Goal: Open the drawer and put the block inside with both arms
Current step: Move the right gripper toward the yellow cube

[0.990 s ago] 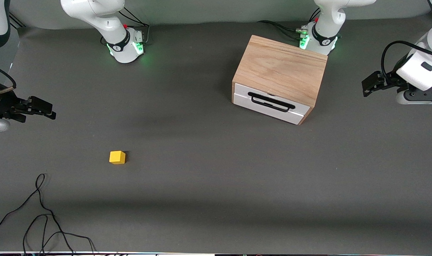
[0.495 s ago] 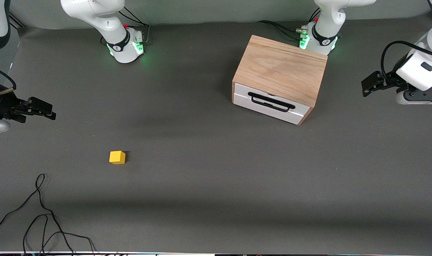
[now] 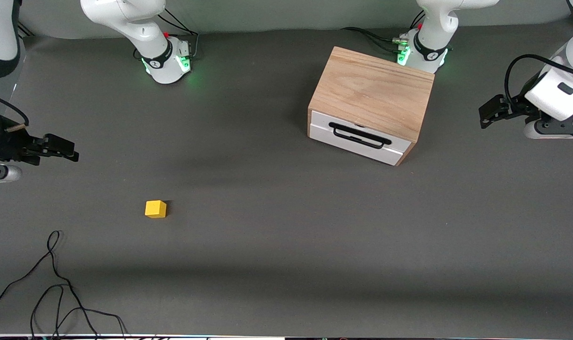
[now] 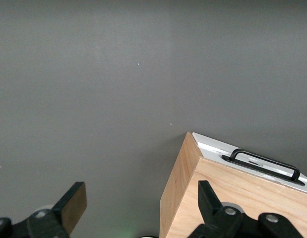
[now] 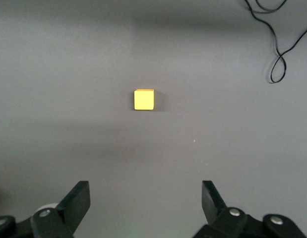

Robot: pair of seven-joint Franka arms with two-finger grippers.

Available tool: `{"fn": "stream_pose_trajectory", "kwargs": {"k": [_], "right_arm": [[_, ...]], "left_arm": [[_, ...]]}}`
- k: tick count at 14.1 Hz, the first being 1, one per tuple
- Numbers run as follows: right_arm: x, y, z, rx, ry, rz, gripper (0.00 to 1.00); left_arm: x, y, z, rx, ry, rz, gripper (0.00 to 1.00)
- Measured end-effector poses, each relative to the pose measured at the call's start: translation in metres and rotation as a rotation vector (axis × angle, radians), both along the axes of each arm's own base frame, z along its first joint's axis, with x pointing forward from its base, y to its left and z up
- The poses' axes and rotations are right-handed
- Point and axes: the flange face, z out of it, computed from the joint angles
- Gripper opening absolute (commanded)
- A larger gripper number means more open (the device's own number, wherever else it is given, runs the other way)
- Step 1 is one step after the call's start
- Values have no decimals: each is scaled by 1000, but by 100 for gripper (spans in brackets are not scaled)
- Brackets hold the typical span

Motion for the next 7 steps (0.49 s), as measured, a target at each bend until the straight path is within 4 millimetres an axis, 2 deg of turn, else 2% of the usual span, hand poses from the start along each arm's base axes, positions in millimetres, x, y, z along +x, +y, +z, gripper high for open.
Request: {"fn": "stream_pose_trajectory", "kwargs": {"k": [7], "right_arm": [[31,10,-50,-16,-7,11,100]], "left_arm": [[-1,-7,-1,-12,3,-11,100]]}}
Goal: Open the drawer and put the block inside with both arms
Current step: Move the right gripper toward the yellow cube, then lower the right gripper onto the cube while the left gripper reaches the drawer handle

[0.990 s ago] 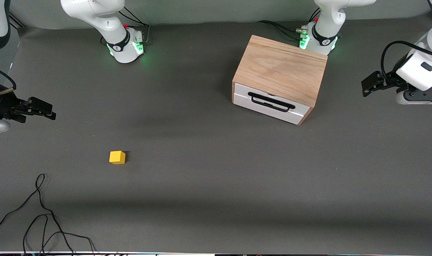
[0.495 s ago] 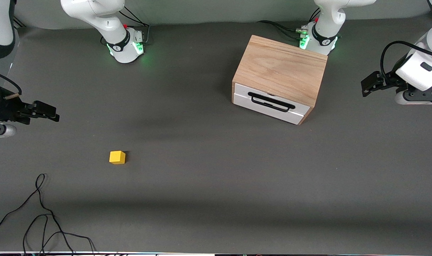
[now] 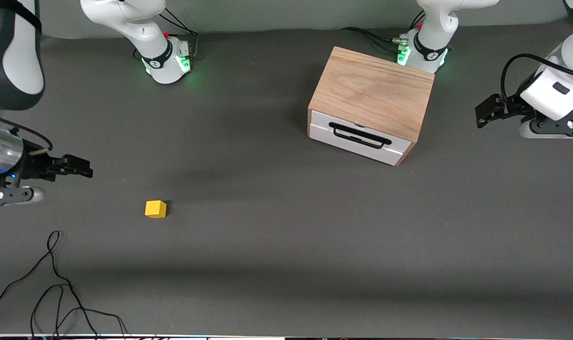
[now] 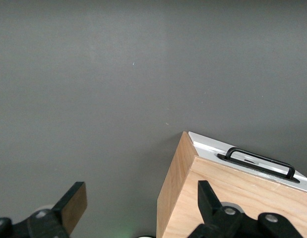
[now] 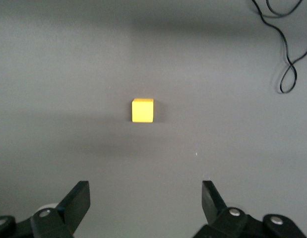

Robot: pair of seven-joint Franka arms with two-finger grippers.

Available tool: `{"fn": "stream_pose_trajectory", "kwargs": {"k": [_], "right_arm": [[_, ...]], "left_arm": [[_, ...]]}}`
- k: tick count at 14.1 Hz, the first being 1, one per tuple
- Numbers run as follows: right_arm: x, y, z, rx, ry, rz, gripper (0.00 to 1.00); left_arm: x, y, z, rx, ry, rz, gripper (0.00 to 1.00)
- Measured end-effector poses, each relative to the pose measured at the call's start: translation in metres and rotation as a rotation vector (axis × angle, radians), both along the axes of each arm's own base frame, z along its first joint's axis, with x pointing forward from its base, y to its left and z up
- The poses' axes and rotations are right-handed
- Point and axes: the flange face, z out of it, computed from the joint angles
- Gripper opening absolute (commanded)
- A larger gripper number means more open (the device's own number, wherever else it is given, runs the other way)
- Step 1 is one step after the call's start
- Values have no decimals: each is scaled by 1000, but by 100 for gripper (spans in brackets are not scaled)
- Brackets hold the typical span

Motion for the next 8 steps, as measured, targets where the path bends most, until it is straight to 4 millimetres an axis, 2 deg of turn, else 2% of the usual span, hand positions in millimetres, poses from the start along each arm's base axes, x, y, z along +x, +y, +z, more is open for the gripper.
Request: {"fn": "stream_pose_trajectory", "kwargs": {"k": [5,8], "right_arm": [[13,5,-50,-8,-2,7,100],[25,7,-88,-19,14,8,100]], "left_arm": [[2,1,-8,1,31,-7,100],[4,2,-15,0,48,-41,99]]}}
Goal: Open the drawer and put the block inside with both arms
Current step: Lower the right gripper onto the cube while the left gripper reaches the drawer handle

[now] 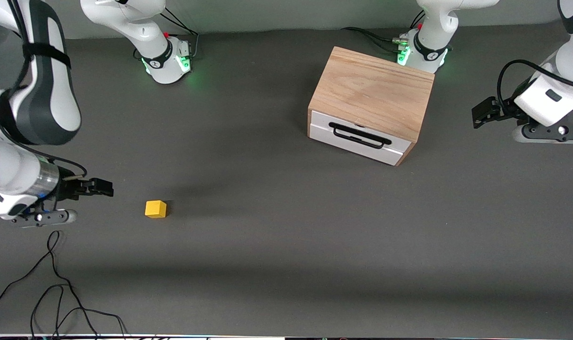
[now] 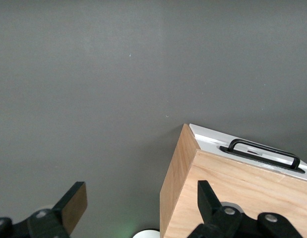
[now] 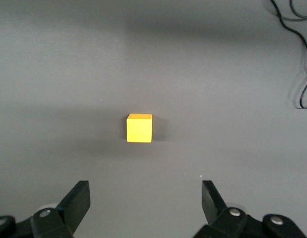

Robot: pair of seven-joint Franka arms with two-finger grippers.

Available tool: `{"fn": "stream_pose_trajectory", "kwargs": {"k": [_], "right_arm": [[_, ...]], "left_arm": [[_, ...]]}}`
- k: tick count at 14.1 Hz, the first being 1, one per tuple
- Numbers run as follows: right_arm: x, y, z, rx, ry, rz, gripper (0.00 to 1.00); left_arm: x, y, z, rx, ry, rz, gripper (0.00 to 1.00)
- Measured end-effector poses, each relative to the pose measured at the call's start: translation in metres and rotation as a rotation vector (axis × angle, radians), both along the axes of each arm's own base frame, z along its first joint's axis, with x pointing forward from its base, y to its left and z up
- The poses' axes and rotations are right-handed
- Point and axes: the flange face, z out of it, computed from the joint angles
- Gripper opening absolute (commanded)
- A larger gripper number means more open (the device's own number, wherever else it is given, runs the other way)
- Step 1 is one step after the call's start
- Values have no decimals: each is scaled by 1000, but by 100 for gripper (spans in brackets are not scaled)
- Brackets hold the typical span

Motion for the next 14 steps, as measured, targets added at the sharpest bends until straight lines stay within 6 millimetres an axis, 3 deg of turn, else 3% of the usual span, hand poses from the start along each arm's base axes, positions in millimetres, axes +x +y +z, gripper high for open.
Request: {"fn": "stream_pose_trajectory", "kwargs": {"k": [5,7,11,14], "right_arm": [[25,4,-94,2,9,-10,100],[30,5,-121,-1,16,-12,100],[34,8,-155,-9,9,-16,100],[21,44,-186,-17,-8,-30,100]], "left_arm": [[1,-1,-1,-1,1,19,100],[-1,-11,-1,-4,2,102,100],[-5,-67,-14,23,15,303,100],[10,-112,-56,45,28,442,100]]}}
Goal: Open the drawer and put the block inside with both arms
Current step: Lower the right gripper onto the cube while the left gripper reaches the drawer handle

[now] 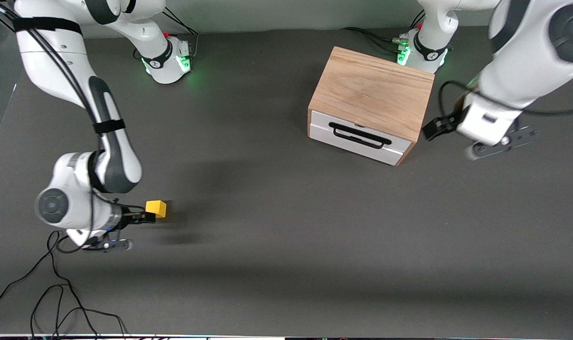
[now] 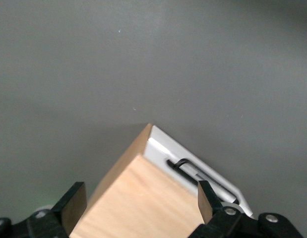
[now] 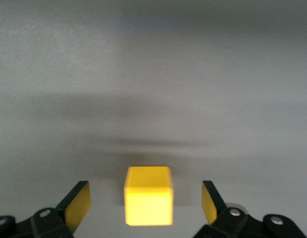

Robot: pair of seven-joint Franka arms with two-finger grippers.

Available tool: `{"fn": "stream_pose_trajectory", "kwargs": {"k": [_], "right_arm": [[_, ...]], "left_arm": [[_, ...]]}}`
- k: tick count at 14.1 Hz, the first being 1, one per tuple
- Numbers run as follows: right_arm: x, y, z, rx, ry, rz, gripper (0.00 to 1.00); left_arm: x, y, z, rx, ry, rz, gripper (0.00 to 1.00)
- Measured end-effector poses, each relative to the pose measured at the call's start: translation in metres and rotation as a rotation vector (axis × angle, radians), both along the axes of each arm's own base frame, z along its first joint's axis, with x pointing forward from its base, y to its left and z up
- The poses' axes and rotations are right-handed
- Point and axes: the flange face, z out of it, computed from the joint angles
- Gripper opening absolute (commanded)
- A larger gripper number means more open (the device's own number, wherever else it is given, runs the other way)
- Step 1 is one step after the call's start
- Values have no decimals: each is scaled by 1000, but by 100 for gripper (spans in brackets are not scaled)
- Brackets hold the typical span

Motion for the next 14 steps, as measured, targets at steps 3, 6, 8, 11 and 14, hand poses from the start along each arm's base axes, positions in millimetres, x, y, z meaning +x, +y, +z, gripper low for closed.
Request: {"fn": "stream_pose_trajectory", "kwargs": {"k": [3,6,8,11,14], "right_arm": [[-15,24,-18,-6,-1,0,100],[-17,11,-15,-13,-11,-19,100],[-22,-4,-15,-19,-20,-39,100],[-36,-13,-28,-19,-66,-49,100],[-45,-16,-39,-20,-84,-52,100]], "left_arm": [[17,-29,-49,18,21,160,100],[27,-48,-89,8,72,334,100],[25,-74,-115,26,96,426,100],[12,-113,-159,85,147,476,100],[3,-116,-198,136,207,478,100]]}}
